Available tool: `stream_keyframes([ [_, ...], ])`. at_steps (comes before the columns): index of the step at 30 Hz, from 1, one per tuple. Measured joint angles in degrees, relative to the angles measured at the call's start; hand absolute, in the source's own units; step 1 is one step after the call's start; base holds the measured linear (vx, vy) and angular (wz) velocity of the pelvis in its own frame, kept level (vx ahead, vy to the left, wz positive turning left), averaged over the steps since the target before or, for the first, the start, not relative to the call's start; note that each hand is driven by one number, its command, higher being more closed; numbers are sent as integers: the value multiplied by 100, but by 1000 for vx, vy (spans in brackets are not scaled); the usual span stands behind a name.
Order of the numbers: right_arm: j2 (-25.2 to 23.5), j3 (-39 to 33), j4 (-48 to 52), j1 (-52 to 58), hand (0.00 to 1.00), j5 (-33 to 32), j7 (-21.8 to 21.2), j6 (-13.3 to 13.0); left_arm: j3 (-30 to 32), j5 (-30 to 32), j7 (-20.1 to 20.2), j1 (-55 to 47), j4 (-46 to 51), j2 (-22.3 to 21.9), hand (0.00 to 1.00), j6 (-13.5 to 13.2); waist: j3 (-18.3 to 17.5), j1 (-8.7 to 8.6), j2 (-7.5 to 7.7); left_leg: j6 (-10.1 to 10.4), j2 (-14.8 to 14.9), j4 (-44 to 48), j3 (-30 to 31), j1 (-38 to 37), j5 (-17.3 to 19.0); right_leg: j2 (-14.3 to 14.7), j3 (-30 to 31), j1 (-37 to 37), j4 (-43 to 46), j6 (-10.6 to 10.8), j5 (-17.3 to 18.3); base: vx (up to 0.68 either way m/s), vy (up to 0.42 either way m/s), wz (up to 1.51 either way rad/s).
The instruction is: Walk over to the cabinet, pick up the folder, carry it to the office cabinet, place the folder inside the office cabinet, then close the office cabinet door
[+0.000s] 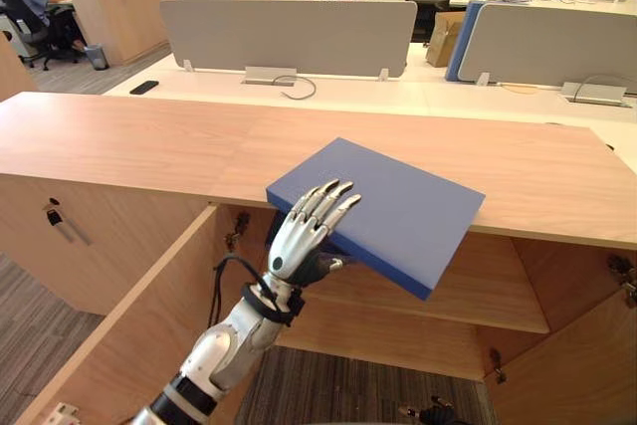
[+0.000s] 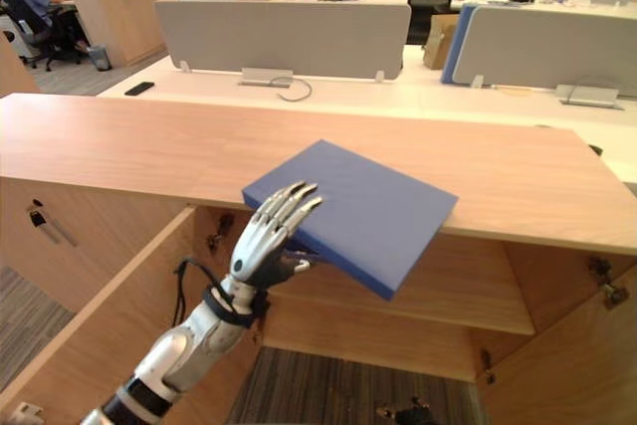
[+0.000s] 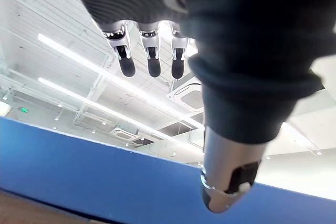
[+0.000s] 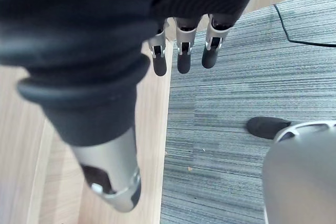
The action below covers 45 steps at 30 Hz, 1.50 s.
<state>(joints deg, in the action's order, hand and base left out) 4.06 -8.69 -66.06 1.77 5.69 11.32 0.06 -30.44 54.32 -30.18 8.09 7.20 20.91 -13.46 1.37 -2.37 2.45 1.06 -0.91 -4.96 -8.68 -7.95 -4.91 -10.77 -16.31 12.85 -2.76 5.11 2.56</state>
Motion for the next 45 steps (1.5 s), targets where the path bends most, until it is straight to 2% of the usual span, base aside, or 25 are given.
stream_keyframes([
  [5,0,-2,0,-39,0,0,-1,0,-150,19,-23,392,-14,49,0,14,-22,-9,-10,1,2,0,4,1,0,11,69,-5,-84,7,-75,-8,2,-7],
  [13,0,-5,-2,-130,0,1,-3,0,-422,215,-21,905,-545,193,0,14,-52,-96,26,0,4,0,-5,-2,-2,12,94,-20,-88,-14,-96,-2,1,0],
  [19,1,-20,-2,-174,0,2,-2,0,-435,217,27,929,-741,230,0,12,-99,-122,88,0,5,0,-29,1,-1,12,116,-29,-111,16,-133,0,0,0],
  [45,1,-17,-171,-243,0,13,-2,0,-423,192,66,927,-865,178,0,31,-91,-150,77,13,18,-1,-50,5,9,25,132,-30,-141,9,-140,0,0,0],
])
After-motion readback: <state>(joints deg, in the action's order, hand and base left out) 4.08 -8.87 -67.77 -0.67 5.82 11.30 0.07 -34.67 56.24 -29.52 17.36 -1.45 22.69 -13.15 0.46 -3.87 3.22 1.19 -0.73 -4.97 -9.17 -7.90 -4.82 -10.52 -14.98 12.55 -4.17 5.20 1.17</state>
